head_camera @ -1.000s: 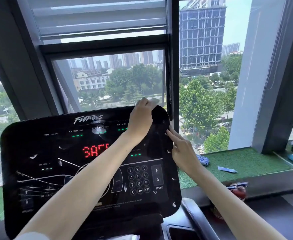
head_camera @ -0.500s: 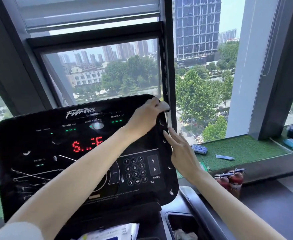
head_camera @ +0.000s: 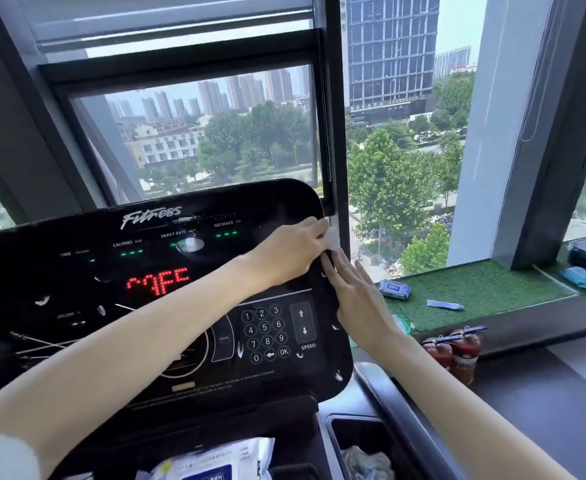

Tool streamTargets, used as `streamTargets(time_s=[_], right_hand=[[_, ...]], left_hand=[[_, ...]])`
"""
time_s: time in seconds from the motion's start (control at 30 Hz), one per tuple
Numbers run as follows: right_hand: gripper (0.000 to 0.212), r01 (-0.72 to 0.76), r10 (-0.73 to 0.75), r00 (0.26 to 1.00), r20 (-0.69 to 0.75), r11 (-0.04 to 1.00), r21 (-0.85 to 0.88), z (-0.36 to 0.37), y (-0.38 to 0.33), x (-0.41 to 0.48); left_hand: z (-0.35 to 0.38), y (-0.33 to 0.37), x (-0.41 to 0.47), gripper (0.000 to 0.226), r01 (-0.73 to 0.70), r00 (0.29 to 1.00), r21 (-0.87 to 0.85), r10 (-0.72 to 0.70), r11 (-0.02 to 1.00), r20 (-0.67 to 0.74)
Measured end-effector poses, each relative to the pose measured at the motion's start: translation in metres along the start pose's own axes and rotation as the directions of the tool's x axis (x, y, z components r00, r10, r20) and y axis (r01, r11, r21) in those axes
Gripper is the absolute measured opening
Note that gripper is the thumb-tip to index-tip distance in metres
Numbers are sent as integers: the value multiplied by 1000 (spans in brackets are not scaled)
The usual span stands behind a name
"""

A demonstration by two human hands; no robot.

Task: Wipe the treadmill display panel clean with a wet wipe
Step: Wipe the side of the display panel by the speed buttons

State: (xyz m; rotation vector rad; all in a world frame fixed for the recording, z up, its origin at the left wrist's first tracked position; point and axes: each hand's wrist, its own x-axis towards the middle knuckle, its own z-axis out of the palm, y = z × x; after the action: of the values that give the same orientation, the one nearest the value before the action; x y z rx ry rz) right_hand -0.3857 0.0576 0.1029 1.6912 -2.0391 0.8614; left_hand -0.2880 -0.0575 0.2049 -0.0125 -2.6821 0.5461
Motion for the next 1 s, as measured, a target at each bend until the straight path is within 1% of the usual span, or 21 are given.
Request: streamTargets(time_s=[0.03, 0.07, 0.13, 0.17, 0.2, 0.27, 0.3, 0.33, 0.37, 0.4, 0.43, 0.47, 0.57, 0.6, 0.67, 0.73, 0.77, 0.83, 0.9, 0.93, 1.0], right_hand=[[89, 4, -4, 1000, 6, 1000, 0, -1, 1, 0], [91, 7, -7, 1000, 6, 1000, 4, -2, 1, 0], [93, 9, -9, 1000, 12, 1000, 10, -3, 1, -1], [93, 9, -9, 1000, 18, 1000, 7, -3, 0, -1], [93, 11, -11, 1000, 22, 1000, 2, -3, 0, -1], [91, 20, -20, 999, 25, 1000, 0, -4, 0, -2], [90, 24, -24, 999, 23, 1000, 1, -4, 0, -2], [91, 28, -28, 999, 22, 1000, 1, -4, 1, -2], [92, 30, -30, 999, 23, 1000, 0, -4, 2, -3], [94, 30, -30, 999, 23, 1000, -2, -3, 2, -3], [95, 29, -29, 999, 21, 1000, 1, -2, 2, -3], [95, 27, -28, 999, 21, 1000, 6, -2, 1, -3], [92, 28, -28, 999, 23, 1000, 9, -2, 0, -2], [91, 28, -28, 999, 22, 1000, 5, -2, 0, -2], [92, 28, -28, 999, 19, 1000, 0, -3, 1, -2], [95, 30, -30, 999, 25, 999, -12, -4, 2, -2], [96, 35, -35, 999, 26, 999, -15, -5, 3, -2], [102, 48, -48, 998, 30, 999, 4, -7, 3, -5], [105, 62, -63, 998, 31, 998, 23, -8, 4, -14], [105, 71, -72, 997, 26, 997, 23, -7, 4, -20], [103, 95, -95, 995, 24, 995, -3, -3, 4, -33]], left_hand=[[-2, -1, -2, 32, -32, 999, 40, 33, 999, -3], [-3, -7, 0, 34, 28, 999, 45, -26, 999, -28], [-11, -17, 5, 35, 291, 949, 5, -289, 957, -124], [-12, -17, 4, 36, 352, 926, -4, -349, 936, -141], [-10, -13, 3, 35, 319, 940, -19, -319, 948, -123], [1, 4, -7, 34, 67, 998, 18, -67, 998, -9], [4, 5, -11, 34, -12, 1000, 50, 11, 999, 17], [2, 2, -10, 34, 11, 999, 38, -13, 999, 30], [-1, -5, -5, 35, 132, 991, 14, -132, 991, -9], [-3, -13, -2, 37, 260, 961, -20, -261, 965, -90], [-4, -15, -1, 39, 340, 929, -73, -347, 938, -131], [-4, -12, -1, 39, 347, 925, -94, -357, 933, -132], [2, 8, -9, 29, 118, 993, -104, -117, 987, 21], [1, 7, -10, 28, 99, 995, -112, -97, 989, 25], [-6, -9, -2, 33, 240, 967, -110, -247, 965, -58], [-8, -20, 3, 32, 358, 910, -153, -381, 921, -164], [-7, -18, 2, 31, 350, 914, -152, -373, 924, -159], [0, -3, -5, 31, 215, 972, -143, -226, 966, -60], [-2, 2, -10, 33, 135, 991, -140, -134, 981, 16], [-4, -6, -8, 33, 166, 986, -122, -168, 978, -8], [-11, -23, 0, 30, 336, 924, -156, -357, 929, -134]])
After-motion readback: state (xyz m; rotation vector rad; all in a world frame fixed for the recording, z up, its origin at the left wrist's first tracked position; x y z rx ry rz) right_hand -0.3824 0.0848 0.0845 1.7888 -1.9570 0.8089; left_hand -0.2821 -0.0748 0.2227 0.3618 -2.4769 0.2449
